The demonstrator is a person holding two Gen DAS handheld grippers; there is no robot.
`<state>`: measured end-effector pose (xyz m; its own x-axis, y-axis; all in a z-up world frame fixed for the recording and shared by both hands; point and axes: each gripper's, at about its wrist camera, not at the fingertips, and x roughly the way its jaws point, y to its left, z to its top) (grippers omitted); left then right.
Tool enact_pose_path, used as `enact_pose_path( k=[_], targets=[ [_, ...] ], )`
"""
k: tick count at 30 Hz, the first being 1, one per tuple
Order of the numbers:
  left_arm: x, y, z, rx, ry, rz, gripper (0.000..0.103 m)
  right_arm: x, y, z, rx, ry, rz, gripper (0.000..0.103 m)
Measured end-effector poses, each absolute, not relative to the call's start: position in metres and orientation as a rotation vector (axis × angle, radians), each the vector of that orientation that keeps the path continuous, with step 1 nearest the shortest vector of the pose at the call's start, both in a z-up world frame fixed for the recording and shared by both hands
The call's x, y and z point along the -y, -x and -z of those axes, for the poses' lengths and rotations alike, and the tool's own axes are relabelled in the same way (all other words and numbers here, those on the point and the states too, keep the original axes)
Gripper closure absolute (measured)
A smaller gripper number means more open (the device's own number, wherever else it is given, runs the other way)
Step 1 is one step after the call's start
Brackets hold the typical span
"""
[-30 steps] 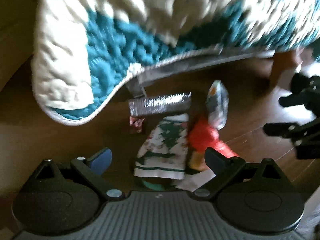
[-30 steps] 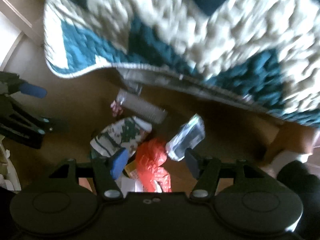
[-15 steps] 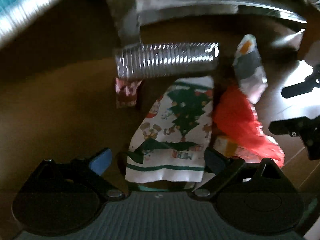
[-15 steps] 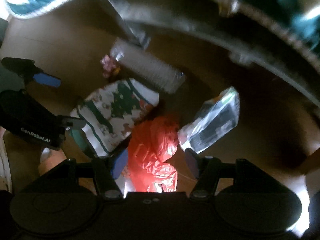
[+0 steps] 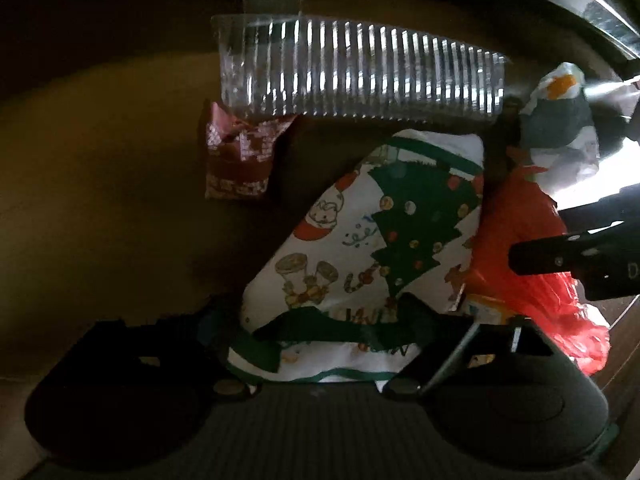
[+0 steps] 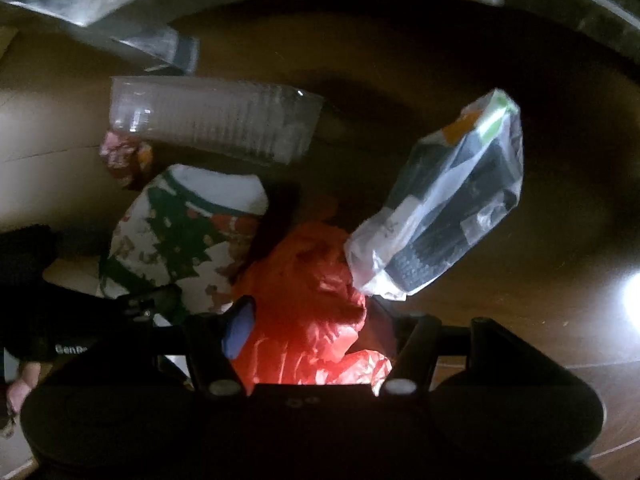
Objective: Collect trash
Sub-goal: 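Close the left tool on the Christmas-print bag while the right tool grasps the red plastic bag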
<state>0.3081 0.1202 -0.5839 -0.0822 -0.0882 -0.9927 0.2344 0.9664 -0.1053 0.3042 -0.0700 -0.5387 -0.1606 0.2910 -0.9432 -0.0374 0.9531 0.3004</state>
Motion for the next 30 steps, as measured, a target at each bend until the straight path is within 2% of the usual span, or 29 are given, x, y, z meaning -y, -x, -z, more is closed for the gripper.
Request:
enact_pose_path(
  k=[3,5,9,12,20,30],
  targets=[
    [-0.125,-0.31,0.589,-1.64,-0.071,0.24,0.03,0.067,-0.306,0.542,-1.715,-0.199,-0.29,0.043],
    [-0.128,-0.31,0.589,-1.639,-0.051,0.222,0.036,0.065,-0.306,0.542,-1.715,-0.177,-0.295,0.056],
    [-0.135,-0.309,0.584,-1.639,-0.017,0.191,0.07,0.063,-0.305,0.538,-1.707,-0.149,-0.288,0.059],
    [-0.138,-0.306,0.577,-1.633,0.005,0.187,0.081,0.061,-0.302,0.529,-1.683,-0.109,-0.309,0.061],
    [-0.135,-0.291,0.531,-1.588,-0.031,0.179,0.088,0.067,-0.285,0.484,-1.634,-0.035,-0.363,0.062],
    [-0.123,-0.274,0.416,-1.423,-0.189,0.294,0.089,0.083,-0.265,0.39,-1.47,0.021,-0.46,0.061]
  ],
)
